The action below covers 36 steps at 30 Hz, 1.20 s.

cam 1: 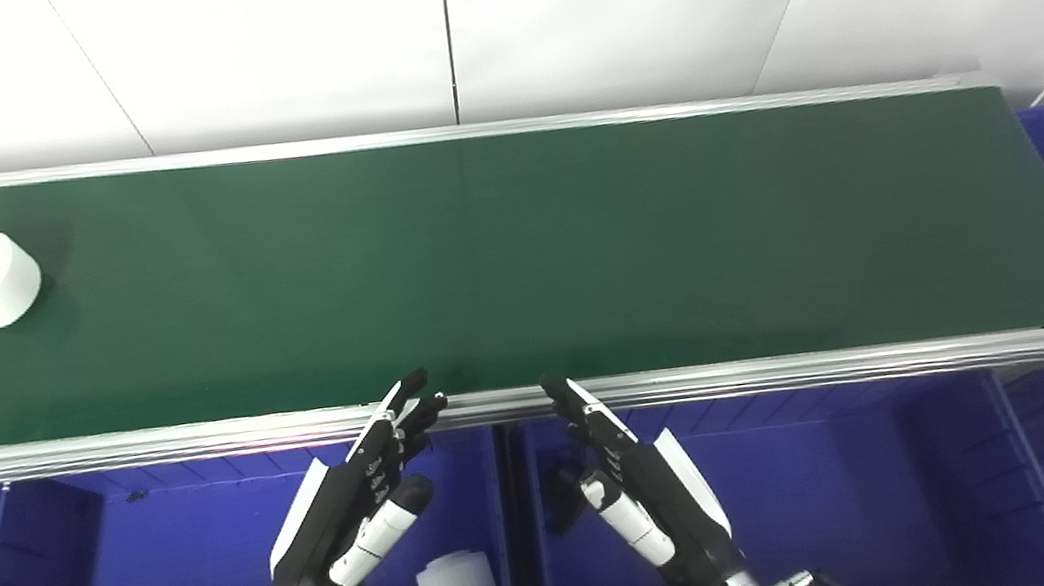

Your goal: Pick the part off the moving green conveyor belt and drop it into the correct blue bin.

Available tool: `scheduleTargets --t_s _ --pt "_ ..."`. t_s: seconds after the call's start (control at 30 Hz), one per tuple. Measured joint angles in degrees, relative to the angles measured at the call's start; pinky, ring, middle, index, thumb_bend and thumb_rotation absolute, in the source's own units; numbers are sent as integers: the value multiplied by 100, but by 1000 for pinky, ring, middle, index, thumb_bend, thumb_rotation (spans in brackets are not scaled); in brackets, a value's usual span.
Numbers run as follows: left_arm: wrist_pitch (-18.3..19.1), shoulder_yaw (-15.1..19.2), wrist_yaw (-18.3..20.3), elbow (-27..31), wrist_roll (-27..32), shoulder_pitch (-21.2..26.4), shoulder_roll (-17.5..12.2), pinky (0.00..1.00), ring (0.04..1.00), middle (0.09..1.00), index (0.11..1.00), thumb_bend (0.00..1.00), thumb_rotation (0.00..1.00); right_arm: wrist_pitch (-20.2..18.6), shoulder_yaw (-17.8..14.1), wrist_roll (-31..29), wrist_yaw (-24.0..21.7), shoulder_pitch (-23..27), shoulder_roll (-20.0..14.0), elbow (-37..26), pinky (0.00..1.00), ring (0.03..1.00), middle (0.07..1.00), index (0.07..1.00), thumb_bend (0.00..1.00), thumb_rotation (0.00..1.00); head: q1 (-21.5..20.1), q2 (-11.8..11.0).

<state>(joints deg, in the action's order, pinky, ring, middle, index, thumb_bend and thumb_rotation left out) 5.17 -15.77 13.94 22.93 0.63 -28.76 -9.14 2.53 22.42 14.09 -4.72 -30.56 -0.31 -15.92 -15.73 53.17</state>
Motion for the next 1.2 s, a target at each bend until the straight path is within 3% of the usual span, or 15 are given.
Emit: scheduleTargets --t_s 1.2 --pt "1 -16 0 -20 -3 4 -2 948 947 912 961 738 799 0 -1 -31 -43 27 0 15 937 950 959 945 898 1000 -9 -9"
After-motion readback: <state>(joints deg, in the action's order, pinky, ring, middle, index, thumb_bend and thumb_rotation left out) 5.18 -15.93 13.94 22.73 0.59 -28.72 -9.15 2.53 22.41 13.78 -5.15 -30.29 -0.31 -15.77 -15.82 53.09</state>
